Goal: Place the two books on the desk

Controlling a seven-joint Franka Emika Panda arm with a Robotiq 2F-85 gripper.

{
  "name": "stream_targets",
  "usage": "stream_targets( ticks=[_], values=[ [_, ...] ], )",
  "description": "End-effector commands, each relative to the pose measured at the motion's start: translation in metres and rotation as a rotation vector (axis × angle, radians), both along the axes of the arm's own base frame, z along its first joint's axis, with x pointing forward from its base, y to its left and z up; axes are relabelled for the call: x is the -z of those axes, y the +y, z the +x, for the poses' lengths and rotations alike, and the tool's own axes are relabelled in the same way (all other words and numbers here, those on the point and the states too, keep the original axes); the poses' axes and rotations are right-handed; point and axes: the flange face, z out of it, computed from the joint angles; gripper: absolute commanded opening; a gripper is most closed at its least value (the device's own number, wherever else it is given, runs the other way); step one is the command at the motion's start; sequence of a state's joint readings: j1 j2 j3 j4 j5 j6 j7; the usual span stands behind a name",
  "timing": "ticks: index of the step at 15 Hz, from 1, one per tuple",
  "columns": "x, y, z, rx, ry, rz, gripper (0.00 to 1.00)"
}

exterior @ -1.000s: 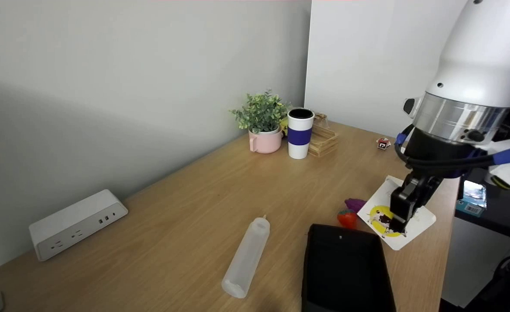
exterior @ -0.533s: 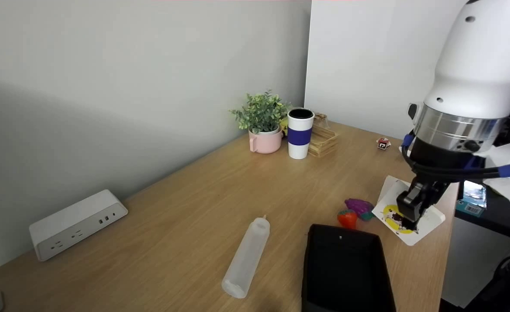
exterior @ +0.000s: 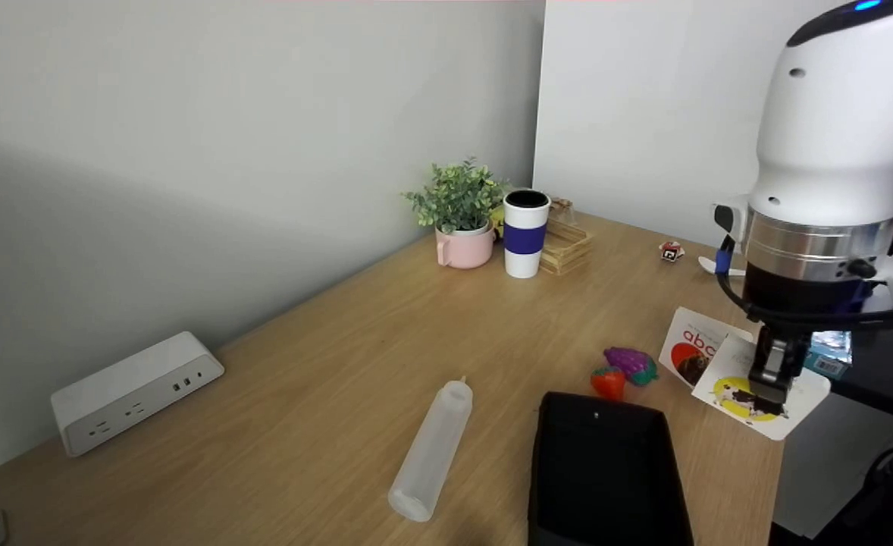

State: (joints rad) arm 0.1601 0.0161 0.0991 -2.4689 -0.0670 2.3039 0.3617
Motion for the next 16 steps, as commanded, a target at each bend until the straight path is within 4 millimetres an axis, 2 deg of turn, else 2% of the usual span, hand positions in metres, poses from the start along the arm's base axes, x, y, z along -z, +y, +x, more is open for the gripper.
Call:
stream_targets(
  ticks=[1,5,11,16],
  values=[
    [-0.003,-0.009,-0.005,-0.178,0.078,0.005,0.04],
    [-0.003,-0.018,-0.006,-0.265,0.104,-0.045,0.04],
    [0.011,-0.033,0.019,-0.087,0.006,-0.021,0.04],
    [0.025,-0.033,0.038,-0.033,-0.02,-0.005,0.04]
  ],
)
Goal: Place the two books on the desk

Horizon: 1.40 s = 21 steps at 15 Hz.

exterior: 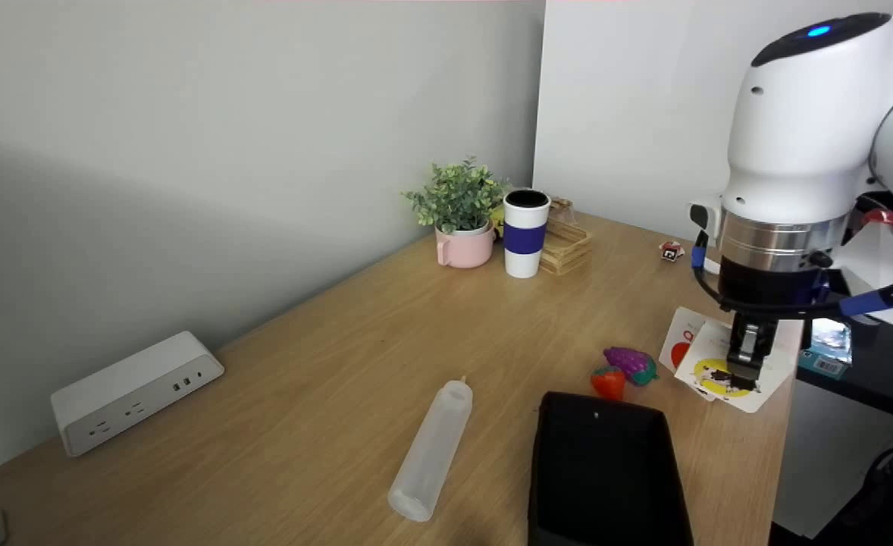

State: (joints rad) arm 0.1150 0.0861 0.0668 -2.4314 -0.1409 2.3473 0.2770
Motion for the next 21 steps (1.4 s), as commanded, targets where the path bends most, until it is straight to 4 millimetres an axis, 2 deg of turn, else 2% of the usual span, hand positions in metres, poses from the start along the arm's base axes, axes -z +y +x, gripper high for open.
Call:
stream_targets(
  ticks=[1,8,16,17,19,21],
  values=[
    [0.012,0.0,0.019,0.045,-0.009,0.02,0.04],
    [0.031,-0.008,0.032,0.18,-0.003,0.104,0.04],
    [0.038,-0.019,0.034,0.297,-0.026,0.165,0.06],
    [0.038,-0.019,0.034,0.302,-0.027,0.164,0.39],
    [0.038,-0.02,0.035,0.308,-0.03,0.164,0.44],
    [0.038,-0.02,0.035,0.311,-0.033,0.163,0.59]
  ],
)
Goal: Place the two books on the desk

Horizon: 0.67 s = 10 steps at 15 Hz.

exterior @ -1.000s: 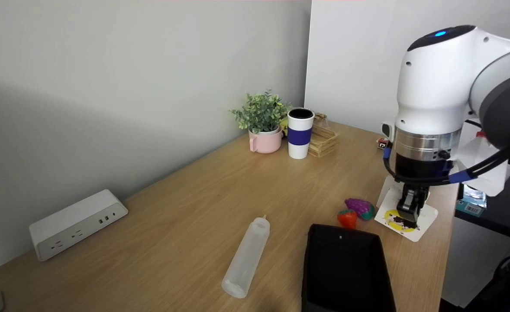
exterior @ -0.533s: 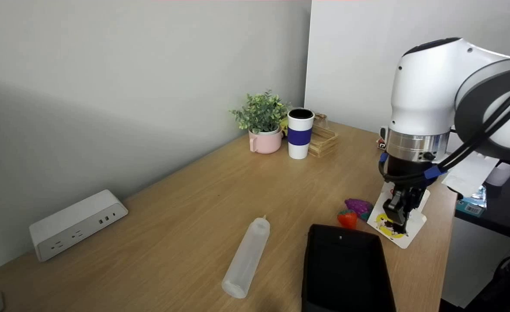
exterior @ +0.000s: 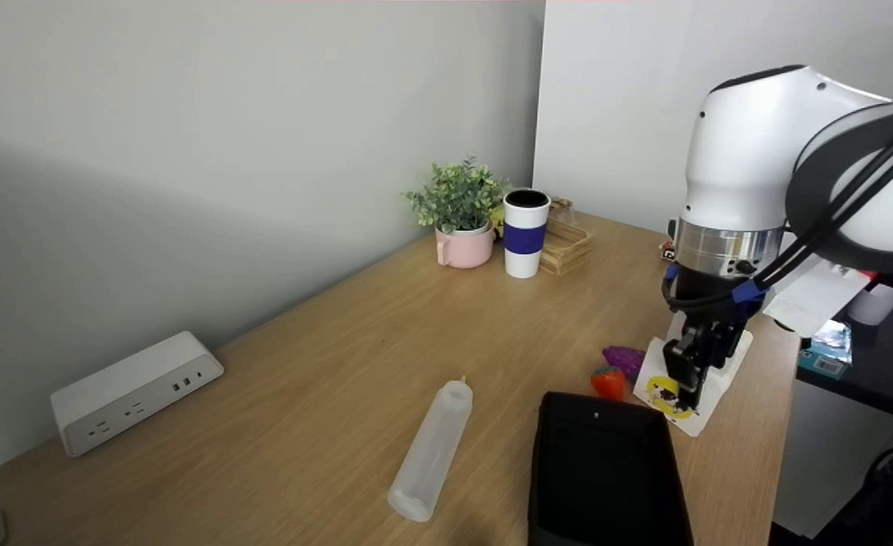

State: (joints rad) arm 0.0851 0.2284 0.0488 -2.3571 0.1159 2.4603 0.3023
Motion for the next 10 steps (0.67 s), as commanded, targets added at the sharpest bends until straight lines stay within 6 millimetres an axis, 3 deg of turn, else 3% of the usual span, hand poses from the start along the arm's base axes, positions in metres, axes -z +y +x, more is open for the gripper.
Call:
stream_targets(
  ticks=[1,6,10],
  values=[
    [0.003,-0.004,0.003,0.027,-0.013,0.011,0.66],
    [-0.005,-0.001,-0.003,0.026,-0.016,0.011,0.98],
    [-0.03,-0.001,-0.014,0.03,-0.037,0.005,1.0]
  ],
)
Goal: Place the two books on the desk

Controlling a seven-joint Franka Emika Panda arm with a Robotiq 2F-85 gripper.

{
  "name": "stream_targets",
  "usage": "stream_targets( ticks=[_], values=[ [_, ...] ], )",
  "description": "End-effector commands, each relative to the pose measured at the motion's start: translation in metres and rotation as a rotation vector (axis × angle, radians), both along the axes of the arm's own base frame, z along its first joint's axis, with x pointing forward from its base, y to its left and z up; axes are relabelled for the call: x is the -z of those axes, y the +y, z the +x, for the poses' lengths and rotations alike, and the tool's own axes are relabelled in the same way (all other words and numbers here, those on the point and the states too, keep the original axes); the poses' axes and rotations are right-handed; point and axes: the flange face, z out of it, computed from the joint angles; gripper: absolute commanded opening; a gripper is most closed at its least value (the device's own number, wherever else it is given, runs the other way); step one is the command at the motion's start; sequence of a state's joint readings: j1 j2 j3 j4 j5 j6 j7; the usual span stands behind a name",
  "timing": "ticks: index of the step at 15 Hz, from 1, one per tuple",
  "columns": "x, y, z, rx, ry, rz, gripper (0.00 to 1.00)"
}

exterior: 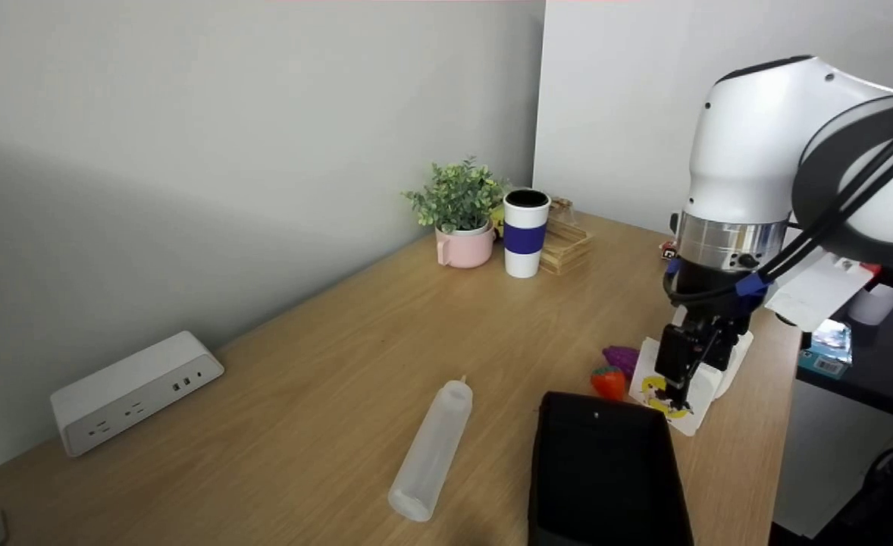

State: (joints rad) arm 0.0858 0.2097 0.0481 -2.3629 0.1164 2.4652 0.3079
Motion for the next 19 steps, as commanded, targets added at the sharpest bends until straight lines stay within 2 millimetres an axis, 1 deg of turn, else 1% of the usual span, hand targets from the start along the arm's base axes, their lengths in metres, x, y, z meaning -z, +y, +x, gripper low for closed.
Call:
stream_targets(
  ticks=[1,5,8,9,11,12,19],
  values=[
    [-0.032,-0.001,-0.018,0.027,-0.036,0.001,1.0],
    [-0.074,0.001,-0.038,0.073,-0.105,-0.018,1.0],
    [-0.104,0.003,-0.055,0.152,-0.124,-0.019,1.0],
    [-0.088,0.003,-0.034,0.114,-0.119,-0.009,1.0],
    [-0.104,0.004,-0.045,0.14,-0.134,-0.009,1.0],
    [-0.107,0.004,-0.048,0.144,-0.138,-0.009,1.0],
    [-0.105,0.003,-0.051,0.146,-0.132,-0.011,1.0]
  ],
)
